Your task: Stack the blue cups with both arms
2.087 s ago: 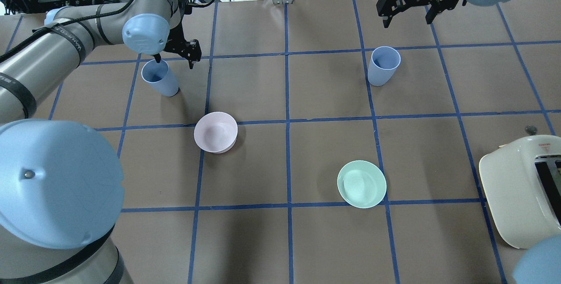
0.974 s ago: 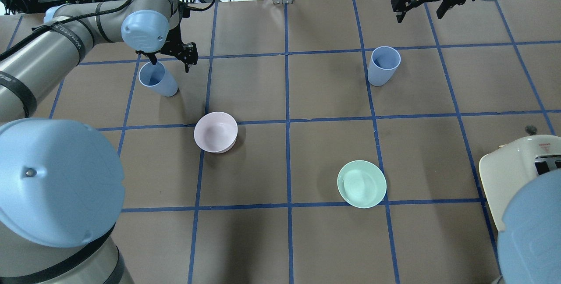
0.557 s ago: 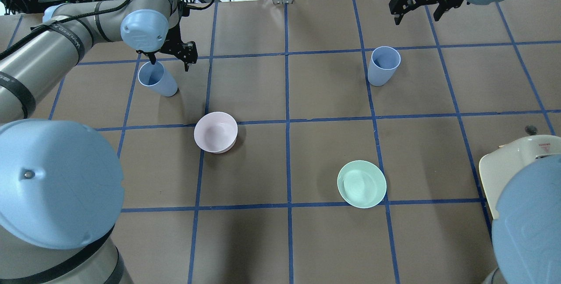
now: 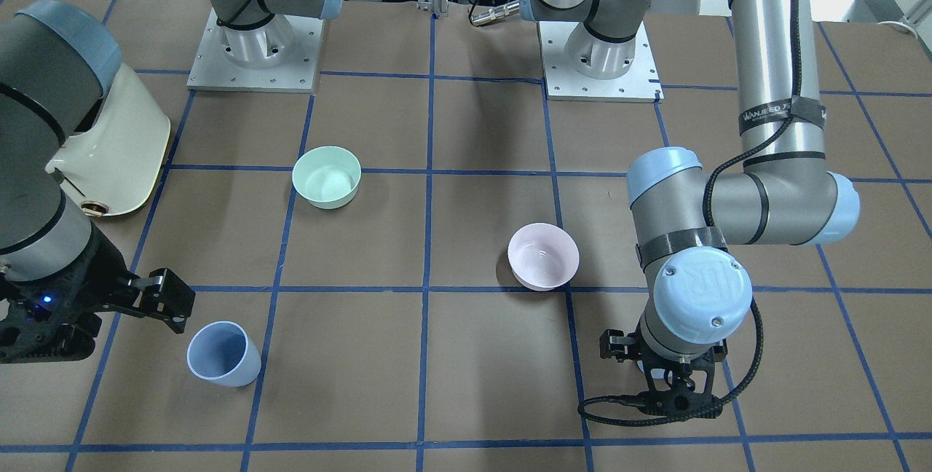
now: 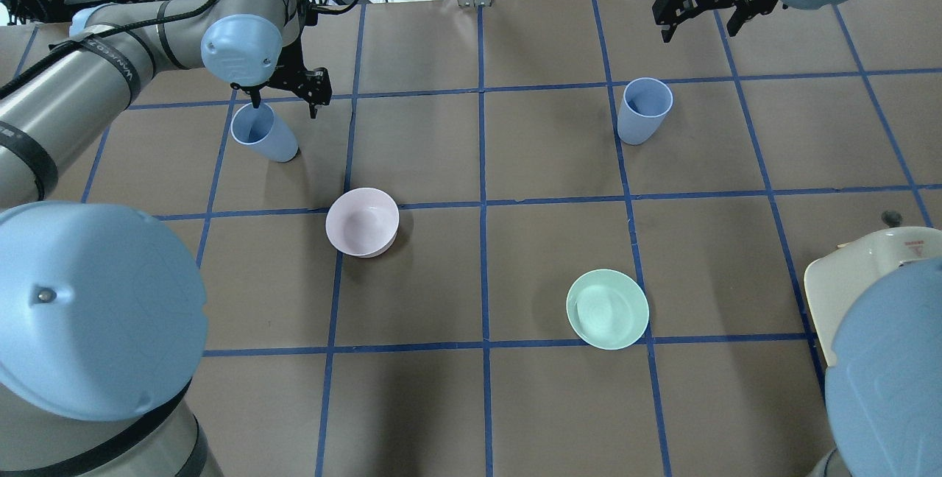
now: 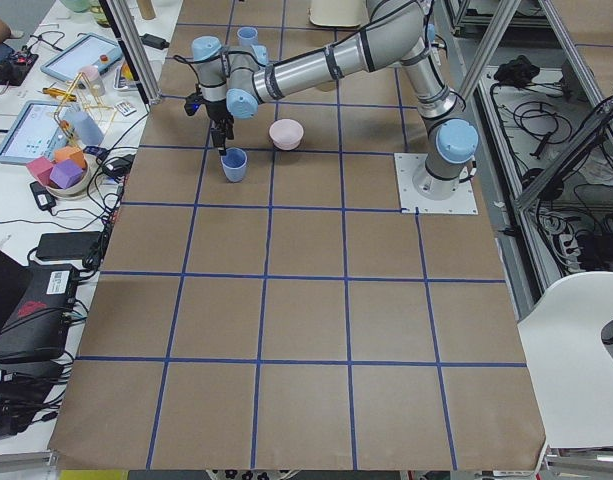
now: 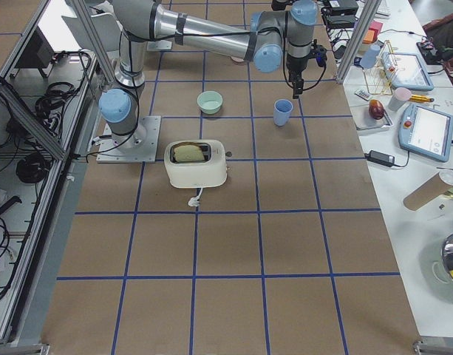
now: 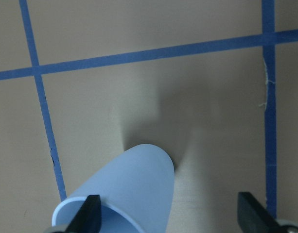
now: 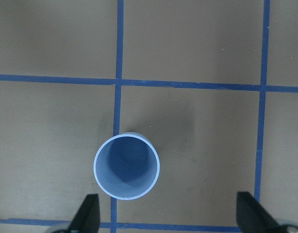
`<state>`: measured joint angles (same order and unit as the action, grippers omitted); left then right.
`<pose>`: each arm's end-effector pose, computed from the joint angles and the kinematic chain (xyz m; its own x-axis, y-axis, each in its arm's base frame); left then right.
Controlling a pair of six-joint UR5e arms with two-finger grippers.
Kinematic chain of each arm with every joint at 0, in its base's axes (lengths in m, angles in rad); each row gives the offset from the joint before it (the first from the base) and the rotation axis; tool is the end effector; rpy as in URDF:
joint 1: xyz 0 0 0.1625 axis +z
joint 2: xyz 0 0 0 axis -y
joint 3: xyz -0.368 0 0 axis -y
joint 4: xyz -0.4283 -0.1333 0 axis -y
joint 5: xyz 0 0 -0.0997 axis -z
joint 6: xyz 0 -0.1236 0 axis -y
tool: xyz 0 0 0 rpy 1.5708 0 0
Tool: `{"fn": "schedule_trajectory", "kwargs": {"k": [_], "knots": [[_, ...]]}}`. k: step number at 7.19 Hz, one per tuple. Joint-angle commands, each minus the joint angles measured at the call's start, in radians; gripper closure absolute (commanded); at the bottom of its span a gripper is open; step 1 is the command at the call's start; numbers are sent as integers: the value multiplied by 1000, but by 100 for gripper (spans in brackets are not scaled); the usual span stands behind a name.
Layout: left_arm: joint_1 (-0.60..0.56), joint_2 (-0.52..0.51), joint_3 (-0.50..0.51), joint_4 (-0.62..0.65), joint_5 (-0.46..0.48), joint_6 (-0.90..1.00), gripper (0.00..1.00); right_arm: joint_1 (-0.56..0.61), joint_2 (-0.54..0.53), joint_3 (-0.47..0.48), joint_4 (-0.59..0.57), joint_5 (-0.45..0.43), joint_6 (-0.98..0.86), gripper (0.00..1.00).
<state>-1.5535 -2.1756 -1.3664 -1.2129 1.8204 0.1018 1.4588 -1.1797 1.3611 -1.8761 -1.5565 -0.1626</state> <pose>-0.0907 -0.6999 0.1744 -0.9658 0.0953 -0.2412 0.0813 0.9944 0.0674 0.0587 -0.6866 0.3151 -0.9987 -0.0511 0.0060 -0.0514 0.9909 -0.1243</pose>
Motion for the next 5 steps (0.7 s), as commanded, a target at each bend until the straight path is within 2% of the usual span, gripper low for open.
{"fn": "schedule_trajectory", "kwargs": {"k": [1, 3, 4, 5], "knots": [[-5, 4, 3, 0, 2, -1, 2, 0, 0, 0, 0, -1, 0, 0], [-7, 5, 1, -2, 2, -1, 1, 0, 0, 0, 0, -1, -1, 0], [-7, -1, -13, -1, -4, 2, 18, 0, 0, 3, 0, -1, -2, 0], [-7, -1, -14, -4, -3, 6, 70, 0, 2, 9, -2, 1, 0, 0]]}}
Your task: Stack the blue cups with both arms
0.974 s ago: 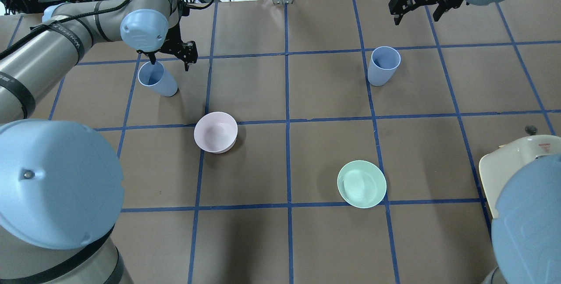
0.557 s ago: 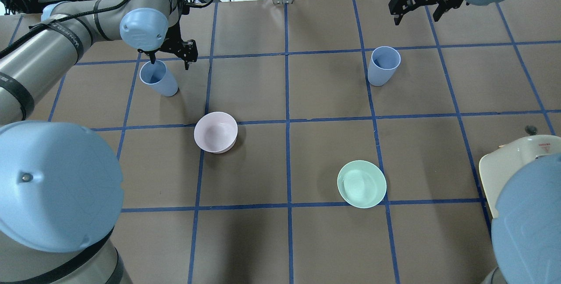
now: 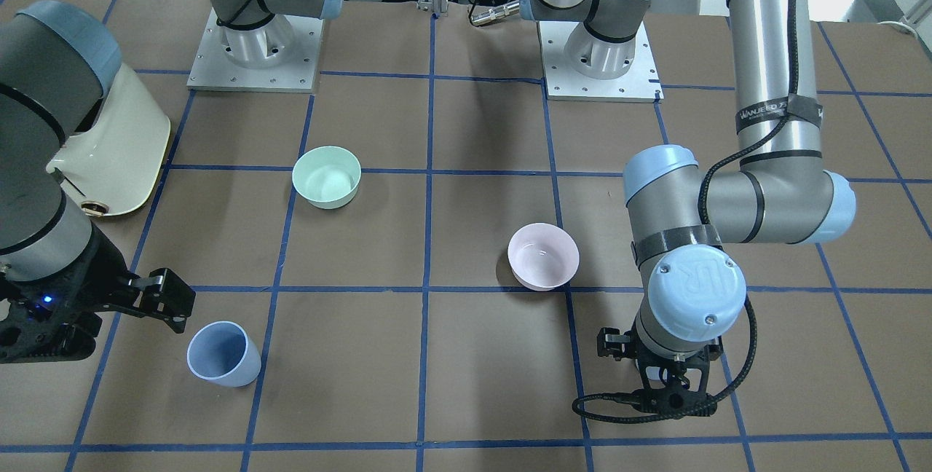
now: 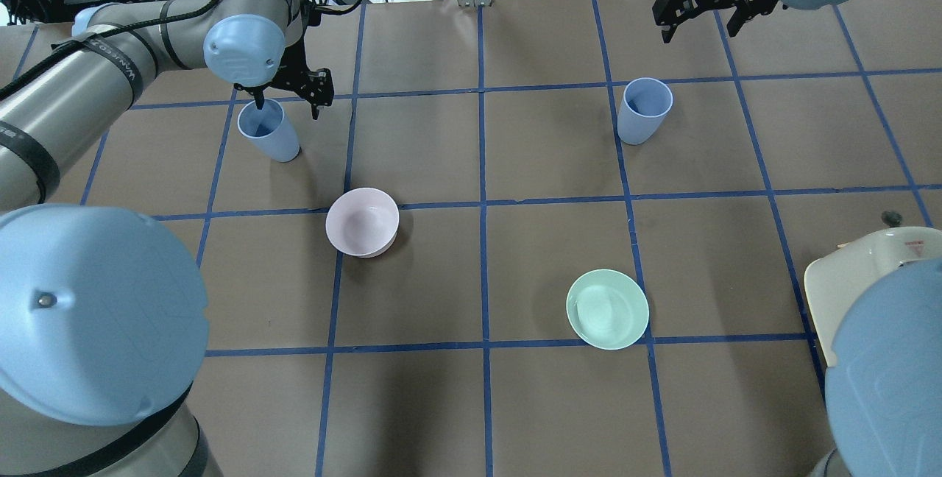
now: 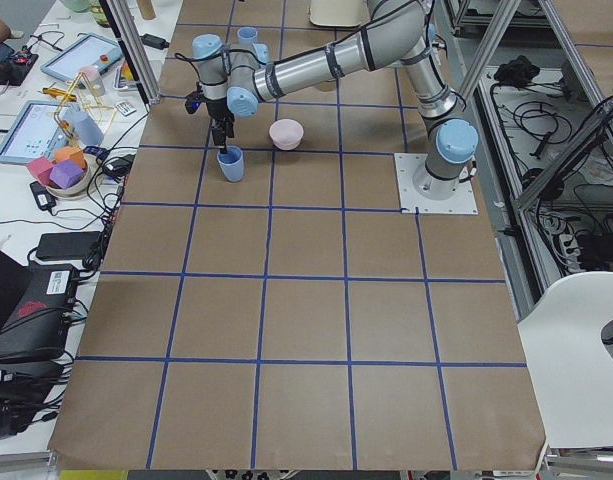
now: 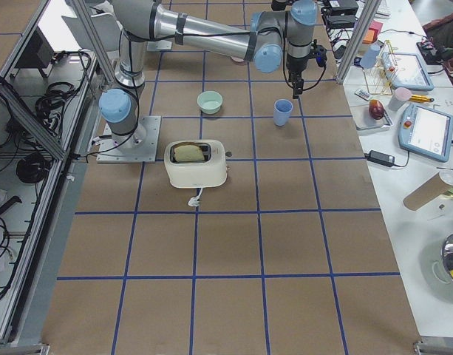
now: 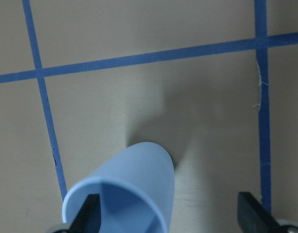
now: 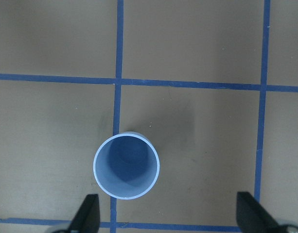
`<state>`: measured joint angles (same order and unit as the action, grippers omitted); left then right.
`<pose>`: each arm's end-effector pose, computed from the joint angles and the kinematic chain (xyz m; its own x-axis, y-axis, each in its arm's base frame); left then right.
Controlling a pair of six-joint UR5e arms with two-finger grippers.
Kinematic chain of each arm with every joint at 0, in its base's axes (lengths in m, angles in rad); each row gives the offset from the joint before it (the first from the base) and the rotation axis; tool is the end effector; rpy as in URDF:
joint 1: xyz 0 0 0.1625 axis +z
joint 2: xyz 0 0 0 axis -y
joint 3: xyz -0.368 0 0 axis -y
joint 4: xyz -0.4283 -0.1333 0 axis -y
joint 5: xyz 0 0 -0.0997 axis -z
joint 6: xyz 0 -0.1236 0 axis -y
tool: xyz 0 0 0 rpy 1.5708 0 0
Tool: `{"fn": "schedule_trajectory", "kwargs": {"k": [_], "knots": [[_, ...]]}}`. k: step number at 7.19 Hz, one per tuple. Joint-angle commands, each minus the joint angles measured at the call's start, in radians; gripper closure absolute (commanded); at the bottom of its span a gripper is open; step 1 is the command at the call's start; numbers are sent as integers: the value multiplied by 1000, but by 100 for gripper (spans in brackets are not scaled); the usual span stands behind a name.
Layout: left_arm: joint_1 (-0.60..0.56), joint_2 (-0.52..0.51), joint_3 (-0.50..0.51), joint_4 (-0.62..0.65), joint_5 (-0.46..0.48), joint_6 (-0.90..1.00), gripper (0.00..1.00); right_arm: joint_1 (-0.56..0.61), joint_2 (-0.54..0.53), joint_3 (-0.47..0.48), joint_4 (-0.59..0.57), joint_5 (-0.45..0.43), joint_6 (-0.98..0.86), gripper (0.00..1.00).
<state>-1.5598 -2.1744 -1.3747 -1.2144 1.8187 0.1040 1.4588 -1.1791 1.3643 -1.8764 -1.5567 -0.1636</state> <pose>-0.0953 -0.6966 0.1710 -0.9654 0.1055 -0.2384 0.0897 0.9930 0.0762 0.0587 -0.6861 0.3130 -0.9986 -0.0521 0.0058 -0.0524 0.9913 -0.1208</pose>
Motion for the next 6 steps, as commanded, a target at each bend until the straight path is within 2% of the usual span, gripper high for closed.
{"fn": "schedule_trajectory", "kwargs": {"k": [1, 2, 4, 6], "knots": [[1, -2, -12, -13, -1, 5, 91, 0, 6, 15, -4, 1, -5, 0], [1, 1, -9, -14, -1, 6, 100, 0, 21, 13, -4, -2, -11, 0], [0, 10, -4, -17, -1, 11, 100, 0, 88, 16, -67, -3, -5, 0], [-17, 28, 9, -54, -4, 3, 100, 0, 130, 25, -72, 12, -10, 0]]}}
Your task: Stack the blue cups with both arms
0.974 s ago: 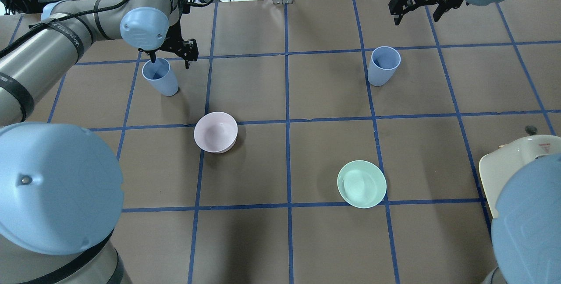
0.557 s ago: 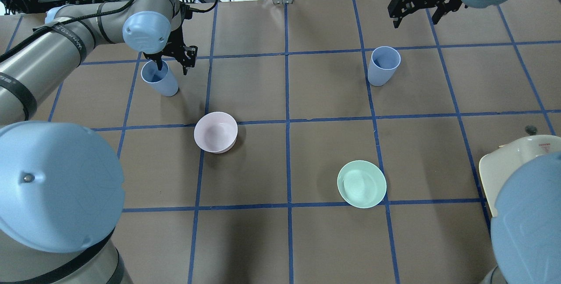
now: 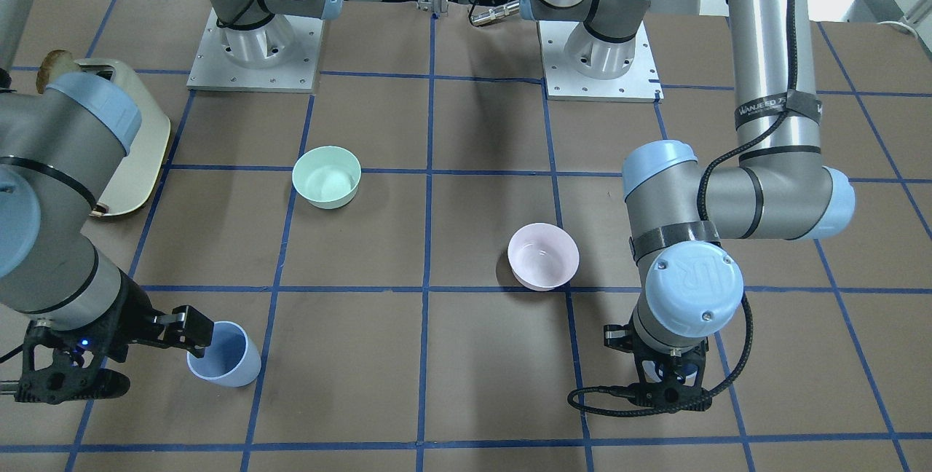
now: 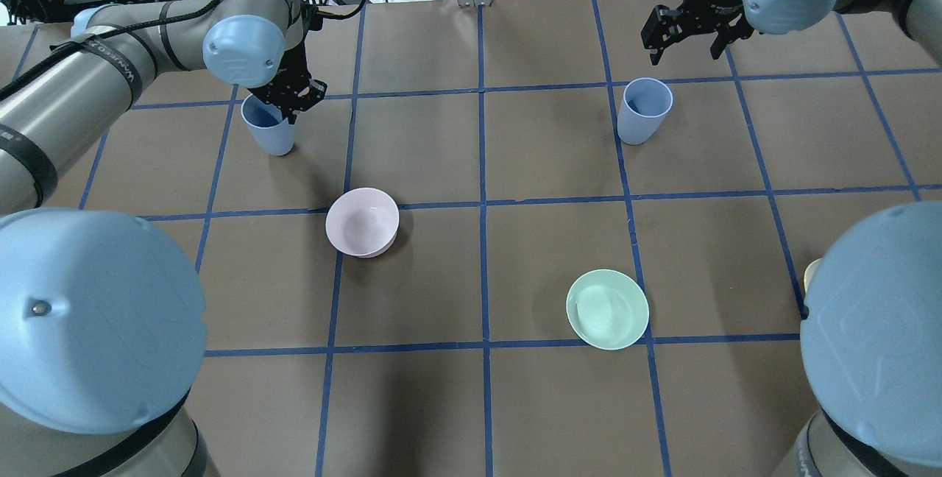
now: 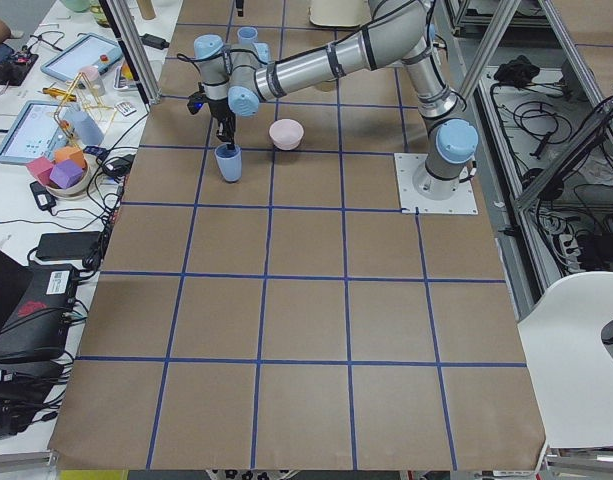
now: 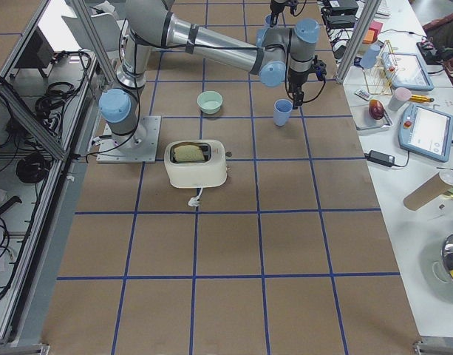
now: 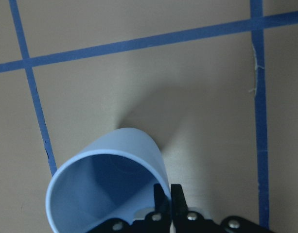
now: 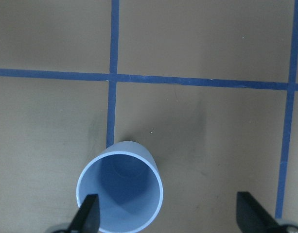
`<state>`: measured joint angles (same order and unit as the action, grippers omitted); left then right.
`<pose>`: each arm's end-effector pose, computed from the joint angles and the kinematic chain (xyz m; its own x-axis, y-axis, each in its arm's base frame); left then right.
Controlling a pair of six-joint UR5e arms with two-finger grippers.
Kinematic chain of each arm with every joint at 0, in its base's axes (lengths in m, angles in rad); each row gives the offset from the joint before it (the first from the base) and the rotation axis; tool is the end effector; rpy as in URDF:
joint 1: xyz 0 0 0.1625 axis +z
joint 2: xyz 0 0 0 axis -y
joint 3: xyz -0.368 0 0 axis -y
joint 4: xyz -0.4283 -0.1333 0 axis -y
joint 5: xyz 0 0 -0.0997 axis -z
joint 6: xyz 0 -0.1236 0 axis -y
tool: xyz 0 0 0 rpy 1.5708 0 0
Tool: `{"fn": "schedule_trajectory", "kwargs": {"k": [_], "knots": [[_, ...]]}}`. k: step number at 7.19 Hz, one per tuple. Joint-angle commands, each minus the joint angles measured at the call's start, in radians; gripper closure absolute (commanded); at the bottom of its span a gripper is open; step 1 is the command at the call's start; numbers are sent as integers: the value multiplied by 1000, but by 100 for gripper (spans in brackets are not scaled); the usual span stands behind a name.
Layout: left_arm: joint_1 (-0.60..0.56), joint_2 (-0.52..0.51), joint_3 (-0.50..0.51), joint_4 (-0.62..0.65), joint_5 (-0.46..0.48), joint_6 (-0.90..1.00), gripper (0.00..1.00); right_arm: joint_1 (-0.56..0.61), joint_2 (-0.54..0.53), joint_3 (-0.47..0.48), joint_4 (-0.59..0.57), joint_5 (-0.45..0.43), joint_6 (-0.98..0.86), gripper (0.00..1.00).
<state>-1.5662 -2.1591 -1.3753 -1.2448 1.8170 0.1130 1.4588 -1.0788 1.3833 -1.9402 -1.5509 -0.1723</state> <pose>-0.1000 -0.6918 0.1784 -0.9642 0.1242 -0.2341 0.1048 0.9901 0.0938 0.0578 -0.7008 0.2416 -0.9981 -0.0612 -0.0084 -0.0605 0.9959 -0.0673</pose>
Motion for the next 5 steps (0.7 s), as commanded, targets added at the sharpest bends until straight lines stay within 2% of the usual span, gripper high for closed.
{"fn": "schedule_trajectory", "kwargs": {"k": [1, 2, 3, 5], "knots": [[-27, 34, 22, -48, -58, -19, 100, 0, 42, 40, -69, 5, -3, 0], [-73, 53, 30, -47, -168, -117, 100, -2, 43, 74, -92, 5, -13, 0], [-133, 45, 48, -35, -207, -241, 100, -3, 48, 106, -144, 8, -13, 0], [-297, 24, 62, 25, -231, -417, 100, -6, 48, 125, -143, 8, -13, 0]]}}
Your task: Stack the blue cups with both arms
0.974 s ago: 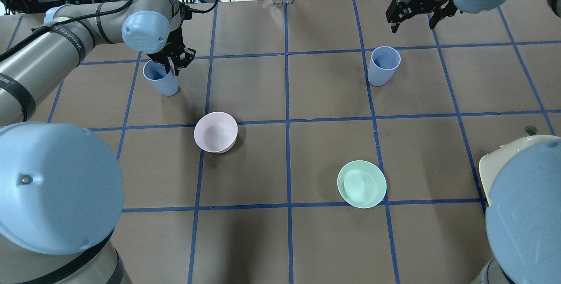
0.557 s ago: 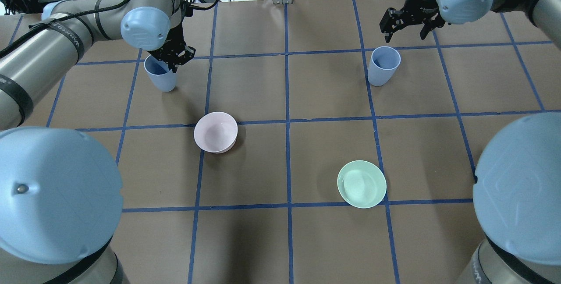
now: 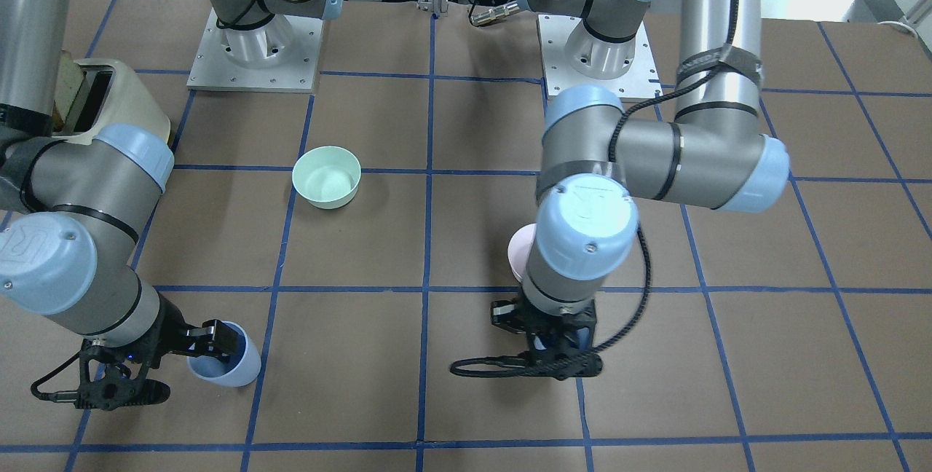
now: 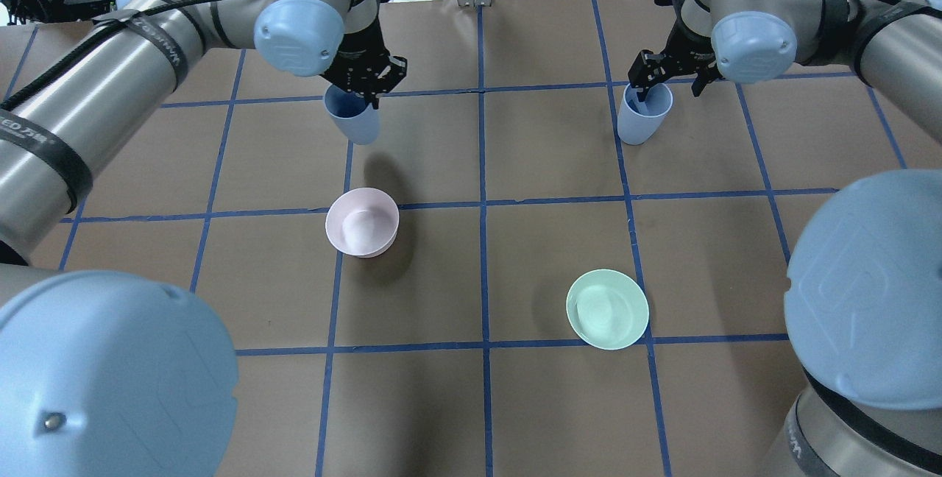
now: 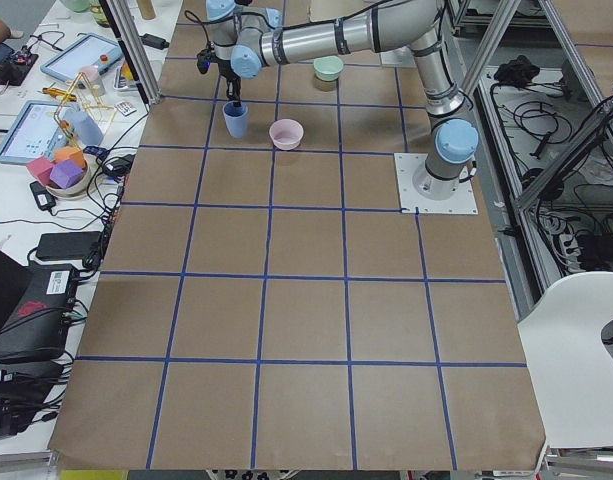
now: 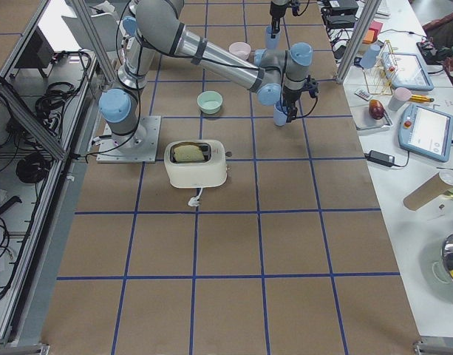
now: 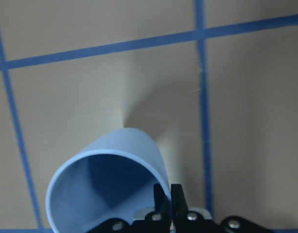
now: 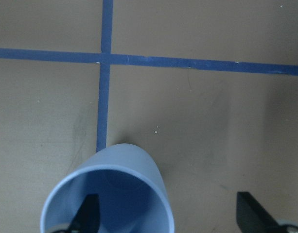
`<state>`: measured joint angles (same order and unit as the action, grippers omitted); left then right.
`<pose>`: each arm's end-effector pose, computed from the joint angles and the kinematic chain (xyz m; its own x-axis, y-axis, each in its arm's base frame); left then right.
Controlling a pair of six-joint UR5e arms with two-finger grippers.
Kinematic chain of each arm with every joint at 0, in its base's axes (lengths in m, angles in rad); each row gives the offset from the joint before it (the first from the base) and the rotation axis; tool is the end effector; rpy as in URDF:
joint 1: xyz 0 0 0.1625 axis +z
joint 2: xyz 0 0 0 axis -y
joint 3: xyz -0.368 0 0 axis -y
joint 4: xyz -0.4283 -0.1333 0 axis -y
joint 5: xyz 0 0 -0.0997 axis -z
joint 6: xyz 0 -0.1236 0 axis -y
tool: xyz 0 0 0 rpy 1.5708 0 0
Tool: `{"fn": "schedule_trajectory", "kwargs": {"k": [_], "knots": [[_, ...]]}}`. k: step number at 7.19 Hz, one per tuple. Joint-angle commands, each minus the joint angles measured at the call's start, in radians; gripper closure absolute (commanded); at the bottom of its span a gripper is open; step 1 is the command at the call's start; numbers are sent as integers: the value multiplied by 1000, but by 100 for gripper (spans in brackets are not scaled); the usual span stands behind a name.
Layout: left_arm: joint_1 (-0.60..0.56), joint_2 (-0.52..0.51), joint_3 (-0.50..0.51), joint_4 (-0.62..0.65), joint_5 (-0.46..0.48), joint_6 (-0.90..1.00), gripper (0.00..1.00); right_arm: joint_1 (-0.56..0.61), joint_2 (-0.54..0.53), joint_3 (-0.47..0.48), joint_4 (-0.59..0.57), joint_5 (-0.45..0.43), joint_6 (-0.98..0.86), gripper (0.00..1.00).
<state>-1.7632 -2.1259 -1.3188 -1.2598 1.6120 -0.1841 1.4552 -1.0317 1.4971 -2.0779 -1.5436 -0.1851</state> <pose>-0.2603 -0.6659 0.2247 -0.9992 0.0078 -0.0391 0.0084 0.9998 -0.0153 0.0577 -0.6877 0.1668 -0.9973 -0.0704 -0.0190 -0.0695 0.9965 -0.0460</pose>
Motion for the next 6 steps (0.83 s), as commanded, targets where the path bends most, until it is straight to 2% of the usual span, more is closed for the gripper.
{"fn": "schedule_trajectory", "kwargs": {"k": [1, 2, 3, 4, 5, 6], "knots": [[-175, -9, 3, 65, -24, -223, 100, -10, -2, 12, -4, 6, 1, 0], [-211, -14, -16, 63, -29, -241, 100, -21, -2, 12, -8, 34, 0, 7], [-232, -19, -43, 66, -73, -241, 100, -29, -2, 3, -5, 51, 0, 28], [-245, -2, -77, 65, -70, -229, 100, -29, -2, 8, -5, 53, 0, 40], [-245, -15, -100, 68, -69, -242, 71, -29, -4, 5, -5, 50, -3, 54], [-245, -20, -106, 69, -76, -247, 1, -29, -4, 9, -4, 51, -2, 72]]}}
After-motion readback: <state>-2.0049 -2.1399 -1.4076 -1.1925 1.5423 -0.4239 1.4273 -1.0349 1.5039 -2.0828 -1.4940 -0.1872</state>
